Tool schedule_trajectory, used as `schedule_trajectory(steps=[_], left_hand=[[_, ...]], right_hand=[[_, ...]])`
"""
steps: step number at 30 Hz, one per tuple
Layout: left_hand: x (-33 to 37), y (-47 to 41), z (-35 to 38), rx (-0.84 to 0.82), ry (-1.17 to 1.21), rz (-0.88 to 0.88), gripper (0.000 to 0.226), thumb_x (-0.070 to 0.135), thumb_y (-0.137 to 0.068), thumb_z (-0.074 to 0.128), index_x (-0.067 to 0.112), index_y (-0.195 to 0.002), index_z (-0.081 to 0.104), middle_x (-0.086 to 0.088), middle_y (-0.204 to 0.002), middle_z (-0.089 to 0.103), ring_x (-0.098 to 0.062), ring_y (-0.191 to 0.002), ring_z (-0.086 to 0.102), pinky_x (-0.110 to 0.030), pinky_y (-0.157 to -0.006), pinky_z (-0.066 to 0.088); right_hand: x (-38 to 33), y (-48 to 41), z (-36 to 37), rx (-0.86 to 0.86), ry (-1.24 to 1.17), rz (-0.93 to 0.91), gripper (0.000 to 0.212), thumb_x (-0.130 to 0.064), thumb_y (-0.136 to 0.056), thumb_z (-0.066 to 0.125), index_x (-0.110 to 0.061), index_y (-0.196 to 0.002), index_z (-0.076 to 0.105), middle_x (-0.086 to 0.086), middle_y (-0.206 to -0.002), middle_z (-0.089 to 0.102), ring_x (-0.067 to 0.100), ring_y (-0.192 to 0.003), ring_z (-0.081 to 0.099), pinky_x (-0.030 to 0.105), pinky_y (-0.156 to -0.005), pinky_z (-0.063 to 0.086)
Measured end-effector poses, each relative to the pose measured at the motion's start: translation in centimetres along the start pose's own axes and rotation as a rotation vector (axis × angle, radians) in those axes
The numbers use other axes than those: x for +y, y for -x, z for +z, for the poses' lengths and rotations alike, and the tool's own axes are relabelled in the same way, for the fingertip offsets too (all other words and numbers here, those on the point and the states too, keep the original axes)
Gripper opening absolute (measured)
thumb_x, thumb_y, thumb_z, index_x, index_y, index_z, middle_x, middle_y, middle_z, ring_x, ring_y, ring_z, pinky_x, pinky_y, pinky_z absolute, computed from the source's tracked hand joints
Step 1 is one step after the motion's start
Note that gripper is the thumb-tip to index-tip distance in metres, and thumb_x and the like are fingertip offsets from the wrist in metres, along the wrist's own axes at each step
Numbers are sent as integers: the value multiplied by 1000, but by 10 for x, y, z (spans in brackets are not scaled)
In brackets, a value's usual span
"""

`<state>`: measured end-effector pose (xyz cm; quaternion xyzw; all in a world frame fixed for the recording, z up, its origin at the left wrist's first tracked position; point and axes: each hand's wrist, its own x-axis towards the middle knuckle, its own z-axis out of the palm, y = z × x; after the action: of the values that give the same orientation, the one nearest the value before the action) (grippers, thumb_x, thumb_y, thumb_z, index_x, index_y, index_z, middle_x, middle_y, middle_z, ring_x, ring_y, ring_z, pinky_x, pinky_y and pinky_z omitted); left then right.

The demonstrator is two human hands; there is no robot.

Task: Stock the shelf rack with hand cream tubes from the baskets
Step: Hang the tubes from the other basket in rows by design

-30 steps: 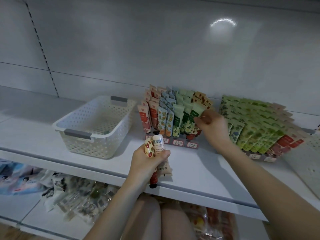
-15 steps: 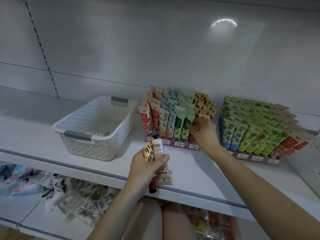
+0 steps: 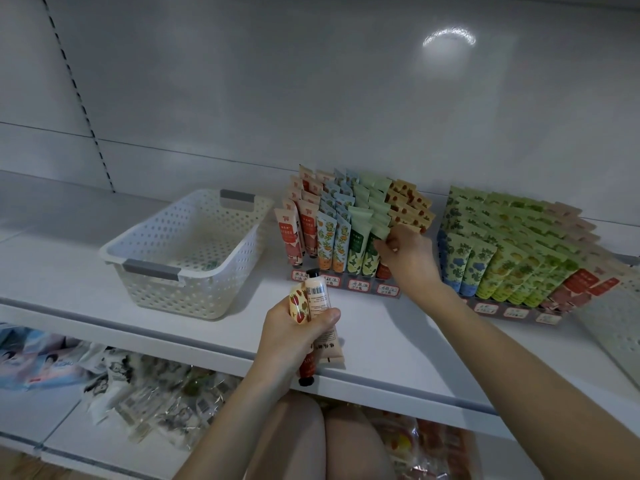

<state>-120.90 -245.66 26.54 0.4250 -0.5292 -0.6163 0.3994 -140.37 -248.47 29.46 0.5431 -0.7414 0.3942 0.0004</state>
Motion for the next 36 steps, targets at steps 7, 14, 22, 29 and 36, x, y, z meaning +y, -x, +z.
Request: schedule_trajectory(steps=[7, 14, 22, 29, 36], left_hand=[[-3, -2, 2, 12, -21, 10, 12, 10, -79, 71, 9, -88, 62, -4, -75, 66, 0, -53, 62, -15, -47, 48], [-3, -2, 1, 39, -38, 27, 11, 13, -79, 72, 15, -86, 63, -2, -79, 68, -8, -68, 63, -11, -50, 48], [1, -3, 6, 71, 94, 20, 18, 13, -76, 74, 18, -90, 65, -2, -87, 70, -17, -86, 65, -32, -82, 51], [11, -3, 14, 72, 330, 34, 18, 8, -77, 71, 11, -93, 65, -3, -88, 72, -16, -87, 67, -24, -73, 52], [10, 5, 17, 31, 294, 36, 26, 11, -76, 71, 9, -101, 66, -5, -93, 72, -22, -95, 66, -37, -91, 49]], right_hand=[[1, -3, -1, -68, 44, 21, 18, -13, -91, 55, 4, -83, 57, 16, -79, 59, 24, -71, 51, 27, -61, 35], [4, 1, -7, -84, 39, 57, 15, -16, -89, 60, -2, -82, 60, 11, -78, 61, 25, -74, 57, 31, -64, 46], [-7, 15, -33, 41, -160, -59, 15, -15, -89, 59, -4, -80, 67, 9, -73, 69, 15, -68, 67, 35, -70, 53], [-25, 83, -36, -450, -497, 94, 11, -25, -89, 56, -23, -83, 65, -5, -79, 68, 8, -71, 67, 24, -69, 57], [-26, 105, -30, -554, -684, 225, 8, -21, -87, 60, -19, -92, 65, 1, -84, 71, 14, -80, 70, 25, -74, 56]])
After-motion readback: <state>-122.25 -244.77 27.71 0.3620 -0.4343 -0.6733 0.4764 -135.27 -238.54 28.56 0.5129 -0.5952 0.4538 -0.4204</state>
